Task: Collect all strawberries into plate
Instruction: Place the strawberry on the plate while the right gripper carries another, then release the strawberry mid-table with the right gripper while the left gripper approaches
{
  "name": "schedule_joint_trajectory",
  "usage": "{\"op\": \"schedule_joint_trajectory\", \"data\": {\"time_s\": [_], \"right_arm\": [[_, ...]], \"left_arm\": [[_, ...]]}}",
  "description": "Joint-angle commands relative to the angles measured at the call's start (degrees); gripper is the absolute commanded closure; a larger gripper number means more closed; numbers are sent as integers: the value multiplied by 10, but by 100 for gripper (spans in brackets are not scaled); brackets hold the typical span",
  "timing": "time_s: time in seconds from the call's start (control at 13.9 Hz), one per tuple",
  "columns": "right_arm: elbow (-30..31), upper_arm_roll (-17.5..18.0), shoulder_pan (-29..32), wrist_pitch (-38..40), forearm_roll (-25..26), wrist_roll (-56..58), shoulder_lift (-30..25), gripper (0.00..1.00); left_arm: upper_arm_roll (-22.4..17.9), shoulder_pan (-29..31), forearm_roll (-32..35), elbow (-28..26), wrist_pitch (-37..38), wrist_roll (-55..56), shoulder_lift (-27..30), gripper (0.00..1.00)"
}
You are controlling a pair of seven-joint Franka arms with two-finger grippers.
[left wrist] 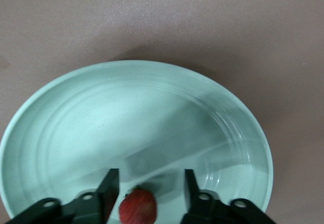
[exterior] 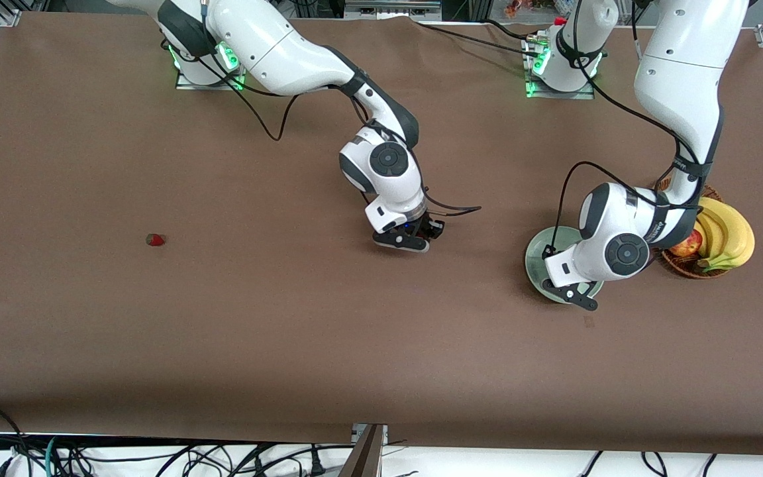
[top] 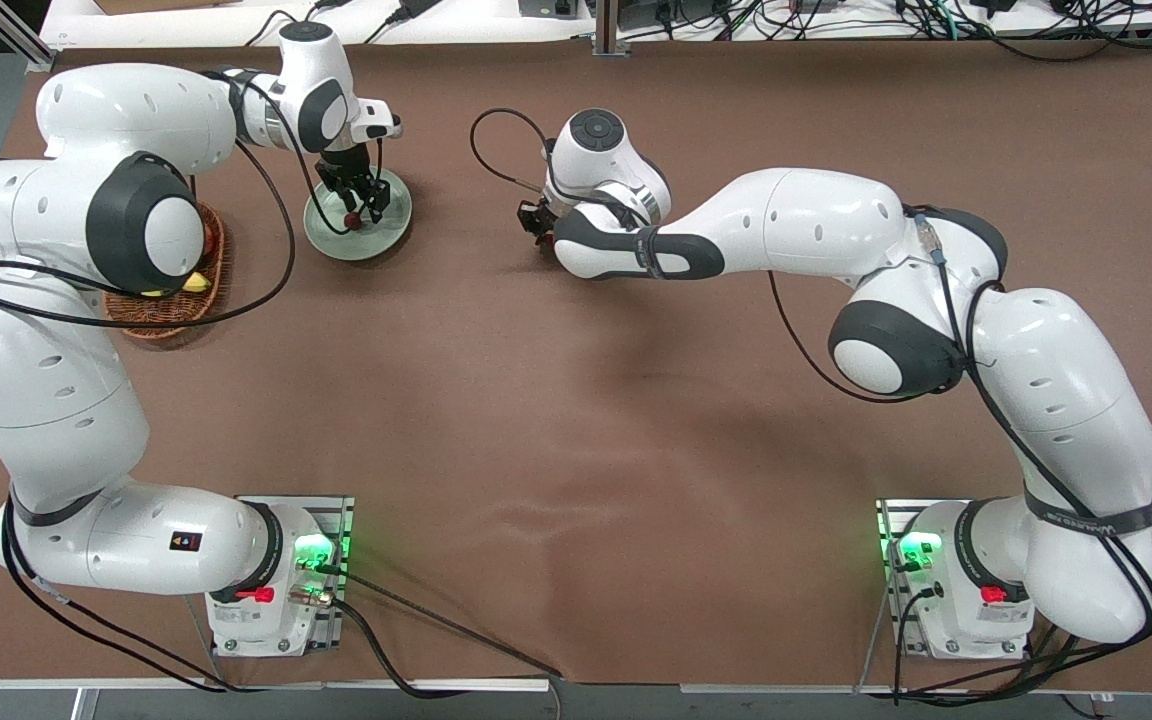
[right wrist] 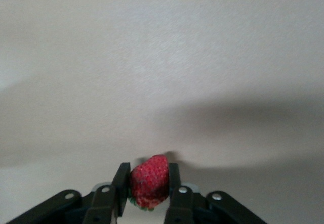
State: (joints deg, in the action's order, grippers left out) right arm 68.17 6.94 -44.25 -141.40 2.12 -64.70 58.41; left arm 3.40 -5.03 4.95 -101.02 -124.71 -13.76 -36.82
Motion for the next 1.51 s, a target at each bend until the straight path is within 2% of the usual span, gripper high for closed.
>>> {"op": "schedule_joint_trajectory", "data": {"time_s": [0.0, 0.14, 0.29, 0.5, 0.65, 0.94, 1.15, 1.3, 1.44], "right_arm": [[-22, -3, -4, -6, 3, -19, 8, 0], [-19, -3, 8, 3, 5, -10, -14, 0], [-14, -3, 46, 52, 10, 13, -53, 0], [39, -4, 117, 141, 6, 168, -130, 0], [36, -12, 150, 214, 10, 244, -140, 0], [53, -16, 256, 294, 9, 406, -174, 0], [135, -18, 329, 304, 8, 517, -215, 0], [164, -47, 346, 307, 10, 580, -221, 0], [188, -79, 350, 304, 10, 613, -226, 0]], "left_arm": [[7, 7, 16, -9, 41, -1, 40, 0], [7, 9, 6, 1, 83, 5, 64, 0], [7, 13, -2, 2, 106, 31, 90, 0], [7, 27, -89, 9, 141, 64, 112, 0], [13, 26, -135, 9, 142, 116, 112, 0], [27, -25, -141, 10, 108, 291, 108, 0], [27, -94, -137, 9, 45, 419, 83, 0], [26, -139, -137, 9, -15, 518, 62, 0], [25, -183, -132, 7, -38, 637, 47, 0]]}}
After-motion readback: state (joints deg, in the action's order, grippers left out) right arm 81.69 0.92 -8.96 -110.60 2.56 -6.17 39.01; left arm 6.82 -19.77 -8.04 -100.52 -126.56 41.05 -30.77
